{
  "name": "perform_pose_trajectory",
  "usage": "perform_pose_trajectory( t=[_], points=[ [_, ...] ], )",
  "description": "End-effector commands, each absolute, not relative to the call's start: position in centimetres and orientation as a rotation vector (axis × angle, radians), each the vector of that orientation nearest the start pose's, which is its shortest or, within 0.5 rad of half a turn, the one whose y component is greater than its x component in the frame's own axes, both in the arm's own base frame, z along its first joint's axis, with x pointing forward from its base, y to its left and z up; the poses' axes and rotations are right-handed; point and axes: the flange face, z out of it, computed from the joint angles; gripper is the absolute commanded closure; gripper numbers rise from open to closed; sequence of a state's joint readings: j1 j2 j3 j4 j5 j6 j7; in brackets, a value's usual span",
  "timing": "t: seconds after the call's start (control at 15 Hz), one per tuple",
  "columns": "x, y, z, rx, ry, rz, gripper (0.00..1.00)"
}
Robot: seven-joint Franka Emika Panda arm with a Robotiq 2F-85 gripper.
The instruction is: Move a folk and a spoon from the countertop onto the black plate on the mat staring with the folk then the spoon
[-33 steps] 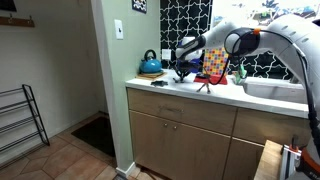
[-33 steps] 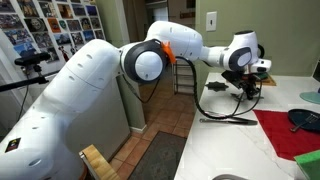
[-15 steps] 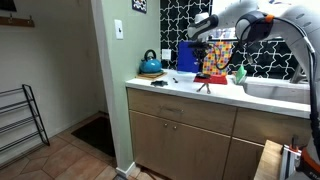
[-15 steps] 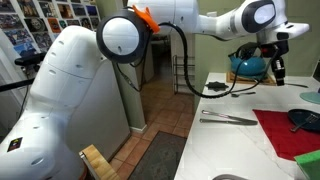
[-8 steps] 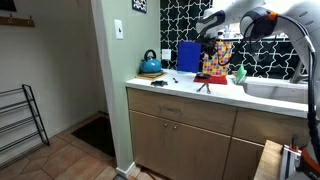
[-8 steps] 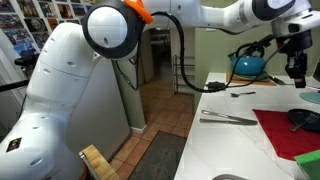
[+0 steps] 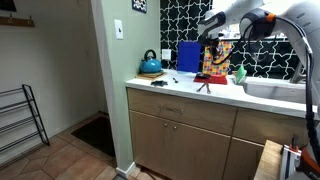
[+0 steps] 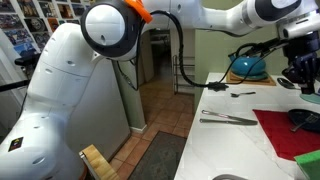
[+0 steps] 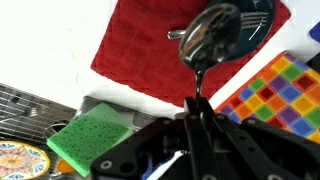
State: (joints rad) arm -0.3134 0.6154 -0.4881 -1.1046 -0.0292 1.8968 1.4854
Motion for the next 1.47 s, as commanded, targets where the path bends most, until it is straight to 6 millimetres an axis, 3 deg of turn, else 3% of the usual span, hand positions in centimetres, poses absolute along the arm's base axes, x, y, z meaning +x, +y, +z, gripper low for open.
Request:
perform_pose_trajectory(
  t=[0.0, 0.33, 0.47, 1.07, 1.4],
  points=[
    [58.5, -45.2, 51.3, -1.513, 2.925, -0.538, 0.93],
    [58.3, -45.4, 51.1, -1.493, 2.941, -0.532, 0.93],
    [58.7, -45.1, 50.6, -1.466, 2.972, -0.524, 0.98],
    [60.2, -46.0, 46.6, -0.783, 3.204, -0.568, 0.98],
    [60.4, -46.4, 45.1, -0.560, 3.263, -0.540, 0.98]
  ],
)
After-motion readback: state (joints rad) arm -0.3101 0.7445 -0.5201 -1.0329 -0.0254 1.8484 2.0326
